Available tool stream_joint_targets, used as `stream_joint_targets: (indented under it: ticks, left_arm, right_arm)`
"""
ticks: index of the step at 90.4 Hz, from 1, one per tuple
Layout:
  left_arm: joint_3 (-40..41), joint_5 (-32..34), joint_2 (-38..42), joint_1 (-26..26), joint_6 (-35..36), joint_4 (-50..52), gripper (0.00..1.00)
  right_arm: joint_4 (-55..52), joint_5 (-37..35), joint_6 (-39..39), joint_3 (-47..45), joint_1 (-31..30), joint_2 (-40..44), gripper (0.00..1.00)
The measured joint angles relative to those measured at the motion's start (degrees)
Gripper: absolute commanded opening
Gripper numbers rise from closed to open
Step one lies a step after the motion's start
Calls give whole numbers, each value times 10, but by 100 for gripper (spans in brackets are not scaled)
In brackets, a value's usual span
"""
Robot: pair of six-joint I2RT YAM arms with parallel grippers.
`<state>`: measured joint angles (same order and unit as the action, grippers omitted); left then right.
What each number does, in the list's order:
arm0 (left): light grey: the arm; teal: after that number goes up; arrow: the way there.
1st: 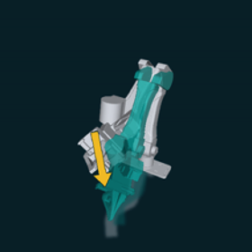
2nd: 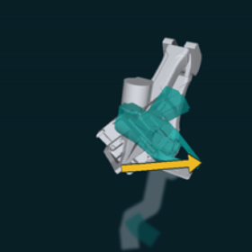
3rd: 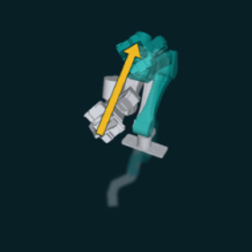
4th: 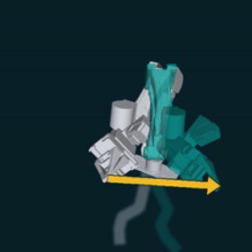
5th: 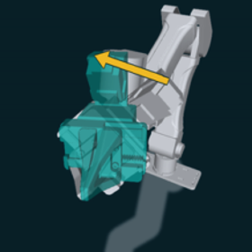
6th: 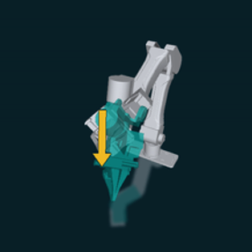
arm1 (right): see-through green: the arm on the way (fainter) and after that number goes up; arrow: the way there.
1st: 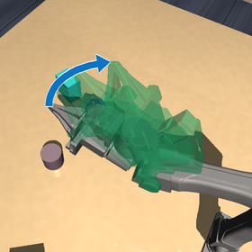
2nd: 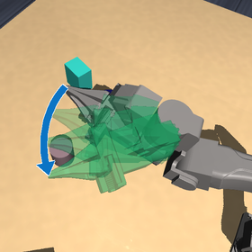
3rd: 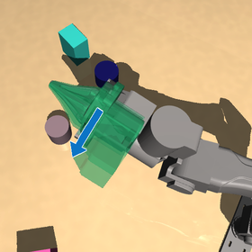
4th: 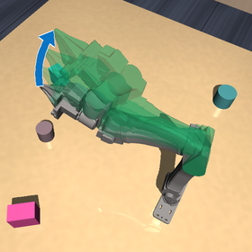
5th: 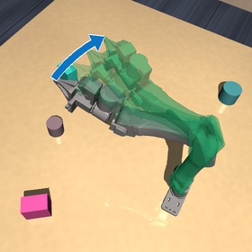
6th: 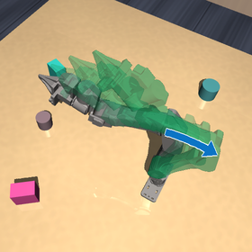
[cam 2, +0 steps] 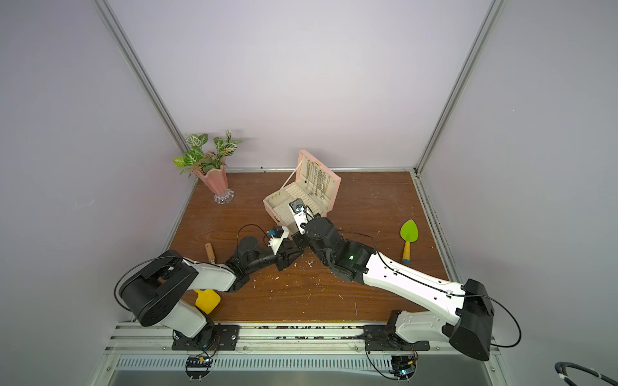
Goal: Put jewelry chain into jewelry box
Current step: Pick up the necklace from the center of the board.
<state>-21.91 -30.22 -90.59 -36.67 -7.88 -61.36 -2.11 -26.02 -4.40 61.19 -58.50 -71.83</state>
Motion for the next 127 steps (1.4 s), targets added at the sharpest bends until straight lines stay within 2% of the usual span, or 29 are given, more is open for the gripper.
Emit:
stream_joint_targets:
  ticks: [23,54,86,97,127]
  left_arm:
    - [-7,15,-41,-8,5,-29,44]
    - [-8,48,-82,-9,19,-58,33]
    - [-8,56,-109,-9,22,-84,30]
    - [-8,56,-119,-9,22,-88,25]
    - [-3,69,-122,-9,24,-107,4]
  right_arm:
    - [4,0,8,9,0,0,0]
    - [13,0,24,34,0,0,0]
    - [17,0,31,44,0,0,0]
    - [16,0,32,44,0,0,0]
    - [16,-3,35,44,0,0,0]
